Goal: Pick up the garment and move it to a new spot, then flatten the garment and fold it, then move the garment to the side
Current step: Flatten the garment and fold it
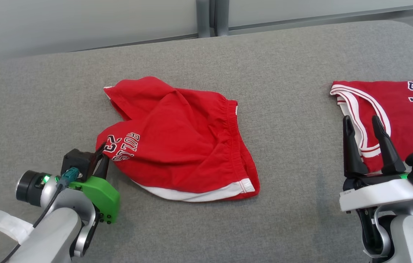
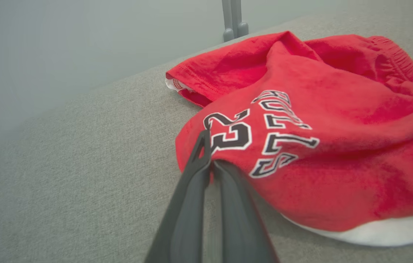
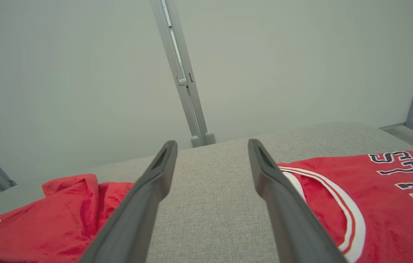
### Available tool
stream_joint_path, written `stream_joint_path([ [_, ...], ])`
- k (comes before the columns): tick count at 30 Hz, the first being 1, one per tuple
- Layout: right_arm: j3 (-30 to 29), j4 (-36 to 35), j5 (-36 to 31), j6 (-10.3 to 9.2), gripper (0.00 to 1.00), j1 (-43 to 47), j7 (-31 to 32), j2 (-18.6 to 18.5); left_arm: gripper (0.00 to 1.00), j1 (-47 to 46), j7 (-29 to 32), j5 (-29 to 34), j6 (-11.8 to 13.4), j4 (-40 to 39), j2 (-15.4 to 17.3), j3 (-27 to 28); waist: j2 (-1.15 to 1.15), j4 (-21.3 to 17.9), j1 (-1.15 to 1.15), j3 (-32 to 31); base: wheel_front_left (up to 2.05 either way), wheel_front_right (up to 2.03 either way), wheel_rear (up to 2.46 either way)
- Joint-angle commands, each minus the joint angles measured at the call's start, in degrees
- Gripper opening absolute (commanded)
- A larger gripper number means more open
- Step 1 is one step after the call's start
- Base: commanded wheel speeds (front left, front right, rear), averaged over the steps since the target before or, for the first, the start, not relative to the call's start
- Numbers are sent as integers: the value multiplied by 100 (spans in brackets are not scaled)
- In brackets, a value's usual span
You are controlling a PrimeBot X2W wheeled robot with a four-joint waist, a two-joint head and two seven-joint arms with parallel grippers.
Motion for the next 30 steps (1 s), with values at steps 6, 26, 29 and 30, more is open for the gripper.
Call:
stream_joint_path([
  [6, 337, 103, -57, 1, 100, -16, 150, -17, 100, 128, -472, -175, 79, 278, -208, 212, 61, -25, 0, -32, 0, 0, 0],
  [26, 1771, 580, -286, 1, 100, -317, 572, -19, 100, 1250, -924, -222, 168, -637, -633, 1016, 61, 787, 0, -356, 0, 0, 0],
  [29, 1867, 764, -227, 1, 100, -409, 514, -19, 100, 1394, -921, -234, -7, -614, -836, 976, 61, 898, 0, -380, 0, 0, 0],
  [30, 1879, 792, -215, 1, 100, -422, 508, -19, 100, 1405, -922, -246, -55, -547, -889, 947, 61, 902, 0, -384, 0, 0, 0],
])
